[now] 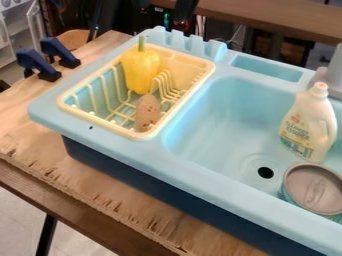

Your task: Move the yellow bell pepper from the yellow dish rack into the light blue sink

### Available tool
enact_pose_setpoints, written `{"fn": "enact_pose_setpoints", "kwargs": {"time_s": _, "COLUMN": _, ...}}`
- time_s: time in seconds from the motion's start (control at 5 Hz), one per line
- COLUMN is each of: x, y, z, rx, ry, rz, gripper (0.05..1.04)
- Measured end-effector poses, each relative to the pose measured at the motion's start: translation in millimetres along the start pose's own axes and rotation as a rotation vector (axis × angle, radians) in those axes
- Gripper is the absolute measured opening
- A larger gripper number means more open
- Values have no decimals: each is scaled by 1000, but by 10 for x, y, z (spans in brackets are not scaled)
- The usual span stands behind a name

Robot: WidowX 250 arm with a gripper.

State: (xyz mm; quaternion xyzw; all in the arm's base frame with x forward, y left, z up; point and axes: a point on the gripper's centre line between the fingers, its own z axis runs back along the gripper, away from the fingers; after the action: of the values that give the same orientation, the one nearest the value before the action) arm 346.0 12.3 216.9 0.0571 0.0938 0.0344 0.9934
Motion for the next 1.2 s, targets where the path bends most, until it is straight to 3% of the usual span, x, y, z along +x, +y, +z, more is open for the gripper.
{"fn": "enact_pose_setpoints", "kwargs": {"time_s": 0.4, "x": -67, "y": 257, "z": -218, "rx": 5, "ry": -11, "rz": 68, "gripper": 1002}}
{"fn": "enact_pose_setpoints", "kwargs": {"time_s": 0.6, "x": -30, "y": 303, "z": -241, "rx": -1, "ry": -40, "rz": 78, "gripper": 1002}}
{"fn": "enact_pose_setpoints", "kwargs": {"time_s": 1.2, "x": 36, "y": 277, "z": -305, "rx": -25, "ry": -179, "rz": 95, "gripper": 1003}}
